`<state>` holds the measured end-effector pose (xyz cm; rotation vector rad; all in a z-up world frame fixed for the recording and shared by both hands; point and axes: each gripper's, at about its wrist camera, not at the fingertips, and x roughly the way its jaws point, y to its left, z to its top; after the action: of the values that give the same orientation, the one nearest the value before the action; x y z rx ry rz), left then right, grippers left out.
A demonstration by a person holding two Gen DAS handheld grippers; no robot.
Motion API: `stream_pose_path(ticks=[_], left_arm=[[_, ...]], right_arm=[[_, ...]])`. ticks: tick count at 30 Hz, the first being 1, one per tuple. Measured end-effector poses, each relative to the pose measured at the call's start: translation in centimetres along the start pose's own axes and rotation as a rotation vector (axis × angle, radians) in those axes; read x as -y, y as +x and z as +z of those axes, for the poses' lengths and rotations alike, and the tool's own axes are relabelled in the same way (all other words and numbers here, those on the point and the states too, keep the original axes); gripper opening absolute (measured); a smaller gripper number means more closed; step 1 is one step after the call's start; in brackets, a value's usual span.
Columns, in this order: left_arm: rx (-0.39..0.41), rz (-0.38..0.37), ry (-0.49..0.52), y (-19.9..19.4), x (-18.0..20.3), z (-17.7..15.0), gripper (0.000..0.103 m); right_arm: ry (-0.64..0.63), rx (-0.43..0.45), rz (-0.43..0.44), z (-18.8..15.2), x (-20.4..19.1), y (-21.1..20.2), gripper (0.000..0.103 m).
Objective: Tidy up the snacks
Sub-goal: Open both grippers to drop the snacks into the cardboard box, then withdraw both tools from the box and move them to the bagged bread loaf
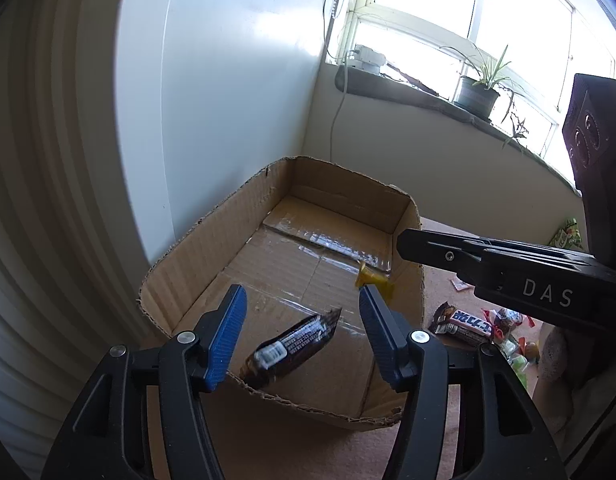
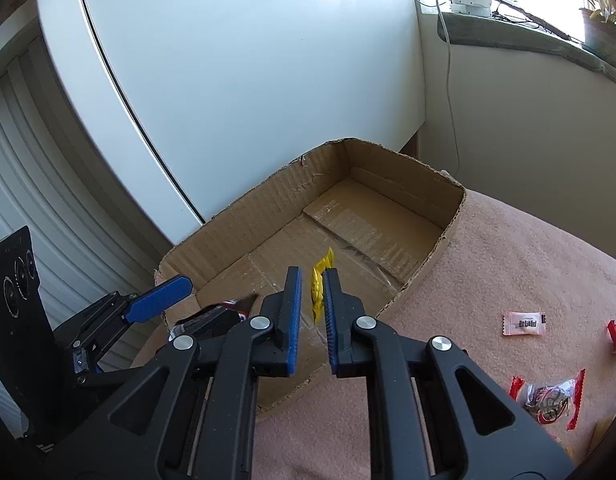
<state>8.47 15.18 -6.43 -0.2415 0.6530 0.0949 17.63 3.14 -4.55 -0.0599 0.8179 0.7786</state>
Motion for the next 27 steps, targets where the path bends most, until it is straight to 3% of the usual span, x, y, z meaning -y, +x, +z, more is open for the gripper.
stream_pose_path(ticks=[3, 7, 11, 16, 20, 27], left_arm=[[0.005, 0.001, -0.001, -0.3, 0.1, 0.0, 0.058], [0.008, 0.004, -0.004, -0.5, 0.1, -0.1, 0.058], [0.014, 0.004, -0.004, -0.8, 0.4, -0.1, 0.058], [0.019, -0.001, 0.005, -1.3, 1.1, -0.2, 0.058], [0.024, -0.009, 0.01, -1.6, 1.9, -0.4, 0.058], [0.025, -0.041, 0.025, -2.1, 3.6, -1.0, 0.058]], right_arm=[[0.011, 0.022, -0.011, 0.0, 0.3, -0.7, 0.051], [0.012, 0.04, -0.022, 0.0, 0.5, -1.6, 0.051], [0.009, 0.056, -0.039, -0.3, 0.9, -2.6, 0.062], [0.008, 0.078, -0.058, -0.7, 1.4, -4.2, 0.063], [0.006, 0.096, -0.072, -1.3, 1.9, -5.9, 0.07], [-0.002, 0.119, -0.114, -3.3, 3.6, -9.5, 0.071]])
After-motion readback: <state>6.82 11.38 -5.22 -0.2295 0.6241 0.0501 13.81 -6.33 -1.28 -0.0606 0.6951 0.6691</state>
